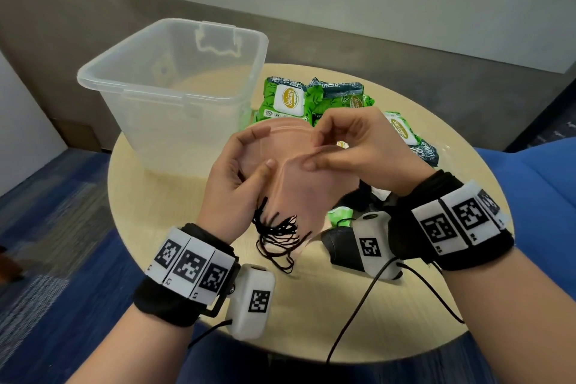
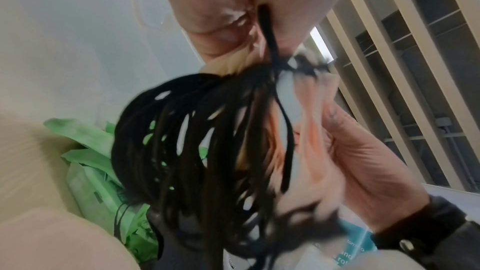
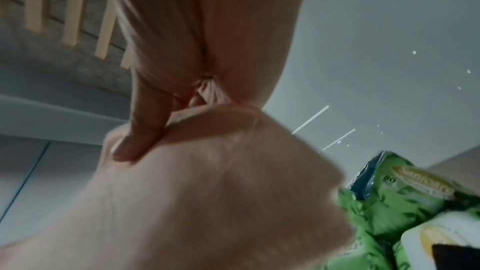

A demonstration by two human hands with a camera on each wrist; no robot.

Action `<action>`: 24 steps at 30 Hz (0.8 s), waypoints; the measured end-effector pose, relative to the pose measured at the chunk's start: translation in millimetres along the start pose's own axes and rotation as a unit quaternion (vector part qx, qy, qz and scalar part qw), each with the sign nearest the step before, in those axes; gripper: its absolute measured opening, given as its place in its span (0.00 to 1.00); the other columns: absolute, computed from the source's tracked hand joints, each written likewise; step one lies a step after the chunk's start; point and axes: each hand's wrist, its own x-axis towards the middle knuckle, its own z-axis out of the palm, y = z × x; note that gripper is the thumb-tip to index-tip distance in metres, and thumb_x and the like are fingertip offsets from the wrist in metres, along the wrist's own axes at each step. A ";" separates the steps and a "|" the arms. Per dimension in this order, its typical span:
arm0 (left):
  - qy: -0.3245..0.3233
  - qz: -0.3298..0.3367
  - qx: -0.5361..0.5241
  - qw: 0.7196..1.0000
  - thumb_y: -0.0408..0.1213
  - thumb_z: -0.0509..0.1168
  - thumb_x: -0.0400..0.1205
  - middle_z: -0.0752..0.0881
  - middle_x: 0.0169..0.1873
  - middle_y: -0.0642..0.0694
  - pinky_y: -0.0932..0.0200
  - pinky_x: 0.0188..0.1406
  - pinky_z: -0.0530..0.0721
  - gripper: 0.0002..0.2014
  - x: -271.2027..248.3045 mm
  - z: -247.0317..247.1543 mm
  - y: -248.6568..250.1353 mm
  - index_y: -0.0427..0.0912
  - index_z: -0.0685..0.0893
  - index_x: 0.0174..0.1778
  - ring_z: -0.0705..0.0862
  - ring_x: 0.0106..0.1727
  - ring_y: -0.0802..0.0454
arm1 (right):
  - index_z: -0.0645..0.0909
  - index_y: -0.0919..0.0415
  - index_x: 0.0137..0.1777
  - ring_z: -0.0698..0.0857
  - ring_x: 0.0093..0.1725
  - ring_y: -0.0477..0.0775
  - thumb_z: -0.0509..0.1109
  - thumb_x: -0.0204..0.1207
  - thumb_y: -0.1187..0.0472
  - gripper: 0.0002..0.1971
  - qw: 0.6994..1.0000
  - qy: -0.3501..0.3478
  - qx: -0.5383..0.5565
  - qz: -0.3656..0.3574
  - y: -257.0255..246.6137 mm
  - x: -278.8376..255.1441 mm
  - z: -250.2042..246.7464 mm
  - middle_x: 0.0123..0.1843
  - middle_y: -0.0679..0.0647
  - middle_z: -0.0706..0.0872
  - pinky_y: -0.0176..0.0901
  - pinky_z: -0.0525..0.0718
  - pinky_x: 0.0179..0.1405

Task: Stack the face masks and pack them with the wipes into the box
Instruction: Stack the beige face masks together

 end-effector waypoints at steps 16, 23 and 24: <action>-0.039 -0.011 0.002 0.999 0.35 0.64 0.76 0.84 0.57 0.62 0.59 0.60 0.82 0.19 -5.3 2.1 1.8 0.58 0.76 0.61 0.83 0.61 0.58 | 0.85 0.62 0.36 0.73 0.38 0.40 0.82 0.55 0.58 0.12 0.974 0.097 -0.197 -0.059 4.5 4.2 12.4 0.39 0.46 0.72 0.25 0.70 0.38; -0.020 -0.038 -0.096 0.995 0.37 0.56 0.80 0.84 0.57 0.53 0.67 0.53 0.80 0.14 -4.9 2.0 4.7 0.49 0.79 0.60 0.83 0.58 0.59 | 0.83 0.68 0.30 0.80 0.34 0.55 0.77 0.59 0.68 0.05 0.959 0.106 -0.213 -0.156 12.1 -0.9 17.0 0.30 0.58 0.84 0.44 0.77 0.33; -0.016 -0.041 -0.096 0.994 0.37 0.56 0.80 0.85 0.57 0.53 0.67 0.52 0.80 0.14 -4.7 1.5 4.8 0.49 0.79 0.60 0.84 0.58 0.59 | 0.83 0.68 0.30 0.81 0.33 0.56 0.76 0.59 0.70 0.04 0.961 0.101 -0.204 -0.157 12.7 -1.7 17.1 0.30 0.59 0.85 0.45 0.78 0.33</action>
